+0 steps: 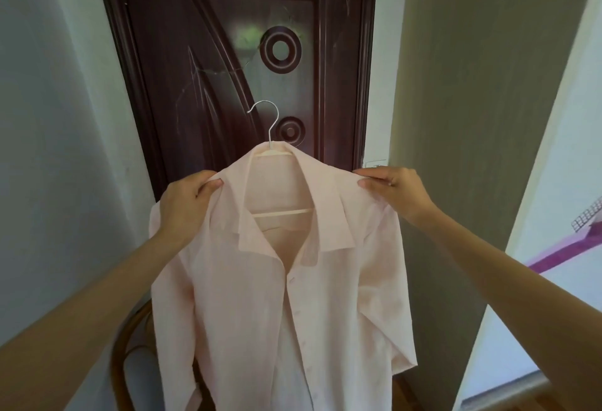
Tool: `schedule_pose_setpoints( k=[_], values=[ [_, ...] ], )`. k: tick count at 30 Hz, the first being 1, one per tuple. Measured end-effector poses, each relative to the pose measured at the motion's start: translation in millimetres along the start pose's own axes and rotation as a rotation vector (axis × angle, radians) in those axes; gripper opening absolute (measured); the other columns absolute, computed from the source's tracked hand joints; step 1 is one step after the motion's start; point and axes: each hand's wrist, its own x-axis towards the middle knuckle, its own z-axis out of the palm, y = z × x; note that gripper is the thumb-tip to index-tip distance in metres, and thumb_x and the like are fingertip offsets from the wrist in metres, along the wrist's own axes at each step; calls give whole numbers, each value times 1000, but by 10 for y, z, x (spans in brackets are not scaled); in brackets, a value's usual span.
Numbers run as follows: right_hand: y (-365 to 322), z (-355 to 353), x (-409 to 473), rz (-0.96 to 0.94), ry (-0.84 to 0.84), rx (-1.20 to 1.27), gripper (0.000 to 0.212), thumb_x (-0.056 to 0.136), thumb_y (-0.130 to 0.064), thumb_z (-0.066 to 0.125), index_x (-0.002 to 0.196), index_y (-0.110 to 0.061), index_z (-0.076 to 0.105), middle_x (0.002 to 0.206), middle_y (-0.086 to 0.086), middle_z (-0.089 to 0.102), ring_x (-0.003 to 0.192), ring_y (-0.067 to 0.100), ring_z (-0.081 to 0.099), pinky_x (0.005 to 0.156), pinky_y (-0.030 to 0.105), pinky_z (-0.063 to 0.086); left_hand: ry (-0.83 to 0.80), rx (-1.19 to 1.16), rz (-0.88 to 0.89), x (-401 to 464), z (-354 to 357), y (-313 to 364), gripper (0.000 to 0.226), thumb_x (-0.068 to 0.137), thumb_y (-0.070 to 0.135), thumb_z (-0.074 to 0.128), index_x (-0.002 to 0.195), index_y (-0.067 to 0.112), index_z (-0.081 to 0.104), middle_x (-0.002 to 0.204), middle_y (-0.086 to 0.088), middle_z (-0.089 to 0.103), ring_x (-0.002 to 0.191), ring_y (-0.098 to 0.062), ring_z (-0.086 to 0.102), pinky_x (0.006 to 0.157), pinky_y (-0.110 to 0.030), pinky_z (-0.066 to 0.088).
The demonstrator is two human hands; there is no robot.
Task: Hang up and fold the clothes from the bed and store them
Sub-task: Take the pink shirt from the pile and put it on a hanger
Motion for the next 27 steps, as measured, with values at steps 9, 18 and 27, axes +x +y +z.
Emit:
schedule_pose_setpoints(
  k=[9,18,27],
  values=[
    [-97,57,52,103,85,457,16,93,-13,66,87,-26,74,86,-18,73,83,-1,65,84,17,48,31,-8,11,-36,-45,-38,23,98,24,55,110,13,72,92,2,70,83,-21,62,80,-40,51],
    [-119,-81,-6,37,-95,203,45,77,-24,83,119,-26,68,106,-6,69,95,8,62,91,22,48,39,11,-5,-82,-60,-79,24,99,25,54,110,11,71,94,-7,72,84,-26,63,79,-42,51],
    [177,107,-140,-647,247,-547,38,99,-25,50,134,-18,62,98,5,66,81,25,62,63,32,53,-36,-103,-82,-138,-52,-16,24,98,27,55,112,16,71,95,3,70,88,-20,64,87,-42,53]
  ],
)
